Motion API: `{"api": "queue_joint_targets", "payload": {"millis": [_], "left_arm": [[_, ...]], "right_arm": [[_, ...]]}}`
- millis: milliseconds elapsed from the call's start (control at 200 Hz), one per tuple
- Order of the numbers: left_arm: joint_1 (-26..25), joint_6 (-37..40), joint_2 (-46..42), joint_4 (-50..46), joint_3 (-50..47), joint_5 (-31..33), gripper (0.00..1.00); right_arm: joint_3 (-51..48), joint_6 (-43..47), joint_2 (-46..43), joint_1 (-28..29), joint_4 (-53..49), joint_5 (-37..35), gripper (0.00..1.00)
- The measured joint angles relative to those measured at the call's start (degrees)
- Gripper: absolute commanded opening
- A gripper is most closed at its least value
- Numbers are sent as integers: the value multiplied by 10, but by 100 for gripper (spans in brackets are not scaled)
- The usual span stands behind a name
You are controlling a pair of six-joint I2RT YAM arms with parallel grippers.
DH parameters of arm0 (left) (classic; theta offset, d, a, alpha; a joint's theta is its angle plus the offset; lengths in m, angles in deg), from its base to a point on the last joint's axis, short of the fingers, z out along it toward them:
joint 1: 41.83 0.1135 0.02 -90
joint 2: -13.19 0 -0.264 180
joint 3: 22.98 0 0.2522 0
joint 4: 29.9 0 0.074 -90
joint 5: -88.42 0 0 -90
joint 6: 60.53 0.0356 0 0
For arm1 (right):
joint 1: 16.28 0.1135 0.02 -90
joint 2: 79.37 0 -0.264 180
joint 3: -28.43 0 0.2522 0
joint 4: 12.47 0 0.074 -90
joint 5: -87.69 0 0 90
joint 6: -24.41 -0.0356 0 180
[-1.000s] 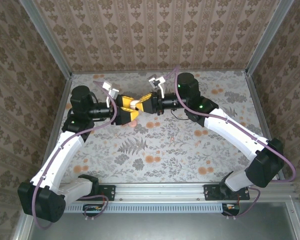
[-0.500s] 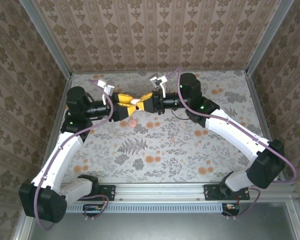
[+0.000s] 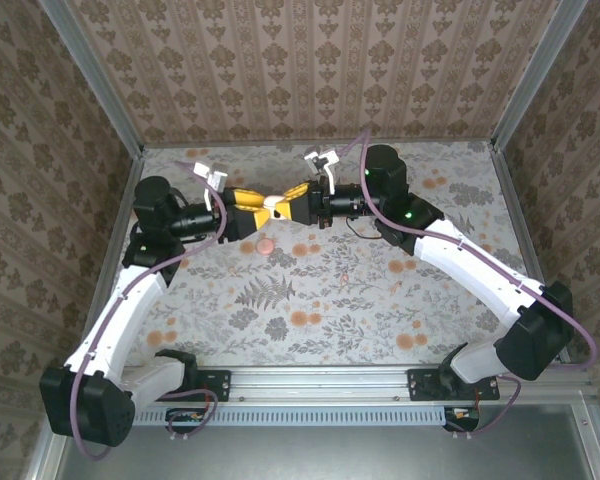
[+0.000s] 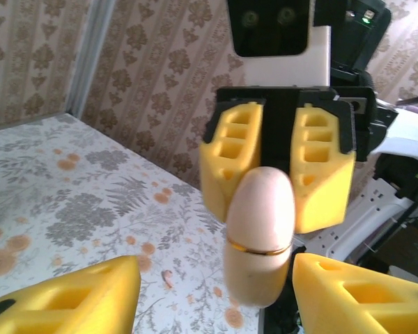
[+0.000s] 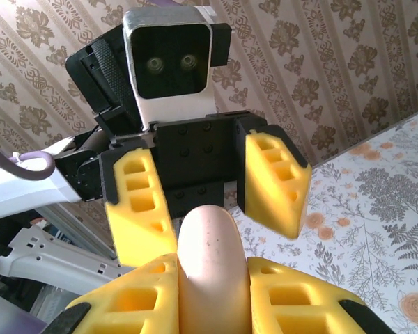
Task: Insert the wireless bluetooth earbuds into the charging case
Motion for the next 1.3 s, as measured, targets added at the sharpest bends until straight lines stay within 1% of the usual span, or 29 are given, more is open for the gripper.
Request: {"api": "queue_joint_targets", "payload": {"millis": [150, 320, 465, 525, 620, 670, 760, 890, 945, 1080, 1210, 1300], "left_arm": [[-20, 0, 3, 10, 0, -6, 47], [-22, 0, 12, 16, 0, -11, 33], [-25, 0, 12, 21, 0, -16, 17], [-24, 0, 12, 22, 0, -17, 11], [-24, 2, 12, 22, 0, -17, 0], [-24, 4, 12, 22, 0, -17, 0], [-26, 23, 9, 11, 0, -11, 0], [-27, 73, -14, -17, -2, 14, 0], [-27, 96, -28, -34, -7, 24, 0], [-31, 145, -58, -60, -11, 28, 0], [-30, 173, -67, -87, -11, 49, 0], [-28, 186, -67, -104, -12, 64, 0]], "right_arm": [[0, -9, 0, 0, 0, 7, 6], [0, -12, 0, -1, 0, 9, 6], [0, -13, 0, -3, 0, 9, 6], [0, -13, 0, -4, 1, 12, 8], [0, -13, 0, -5, 2, 13, 22], [0, -13, 0, -5, 2, 13, 28], [3, -10, 1, -4, -10, 7, 32], [31, -12, 17, -7, -38, 5, 41], [43, -16, 25, -9, -40, 6, 43], [66, -26, 45, -17, -49, -3, 50], [75, -32, 58, -17, -54, -3, 54], [78, -37, 60, -18, -65, -5, 58]]}}
